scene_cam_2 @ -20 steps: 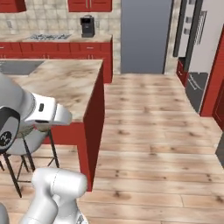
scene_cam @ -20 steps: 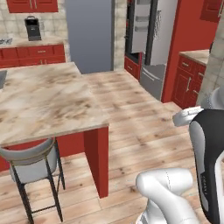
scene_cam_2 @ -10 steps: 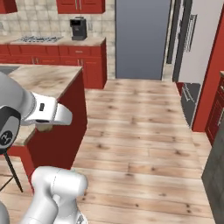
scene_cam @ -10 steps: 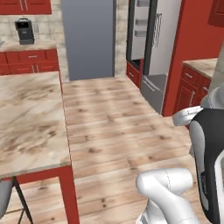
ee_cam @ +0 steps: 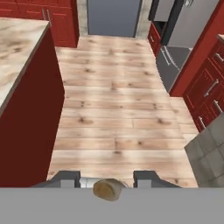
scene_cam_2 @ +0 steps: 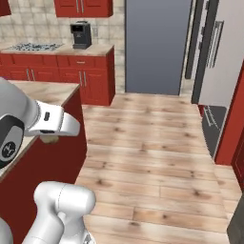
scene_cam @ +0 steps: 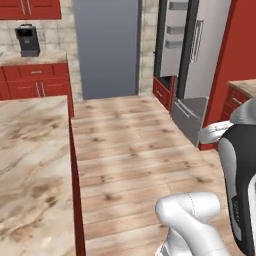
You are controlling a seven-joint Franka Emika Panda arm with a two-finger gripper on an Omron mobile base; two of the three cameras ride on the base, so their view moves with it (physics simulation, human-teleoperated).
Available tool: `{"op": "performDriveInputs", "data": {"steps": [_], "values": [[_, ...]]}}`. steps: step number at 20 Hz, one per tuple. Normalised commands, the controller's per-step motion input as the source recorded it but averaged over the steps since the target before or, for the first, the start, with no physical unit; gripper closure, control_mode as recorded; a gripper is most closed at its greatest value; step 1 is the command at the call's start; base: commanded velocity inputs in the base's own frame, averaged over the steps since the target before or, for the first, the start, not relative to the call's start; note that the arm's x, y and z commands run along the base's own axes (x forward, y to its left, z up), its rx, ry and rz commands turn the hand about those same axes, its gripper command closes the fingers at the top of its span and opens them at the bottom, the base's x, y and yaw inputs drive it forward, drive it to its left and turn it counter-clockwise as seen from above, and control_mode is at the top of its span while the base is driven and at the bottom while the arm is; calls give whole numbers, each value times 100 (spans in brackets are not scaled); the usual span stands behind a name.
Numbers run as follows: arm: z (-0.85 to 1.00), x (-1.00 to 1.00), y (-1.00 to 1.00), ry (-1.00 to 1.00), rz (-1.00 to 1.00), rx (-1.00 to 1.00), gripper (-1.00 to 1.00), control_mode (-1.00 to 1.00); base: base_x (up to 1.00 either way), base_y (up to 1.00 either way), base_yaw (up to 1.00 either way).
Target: Transport the fish and garlic to the fridge. Place the fish on the rack containing meat and place the garlic on the rack containing the vegetable, ensuring meats and vegetables are on different racks.
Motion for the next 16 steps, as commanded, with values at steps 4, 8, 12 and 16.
{"op": "performDriveInputs", "data": {"steps": [4, 8, 12, 16], "values": [[0, 0, 0, 0, 0, 0, 100, 100, 100, -60, 3], [0, 0, 0, 0, 0, 0, 100, 100, 100, -15, 3], [0, 0, 0, 0, 0, 0, 100, 100, 100, 0, 2], [0, 0, 0, 0, 0, 0, 100, 100, 100, -13, 0]]}}
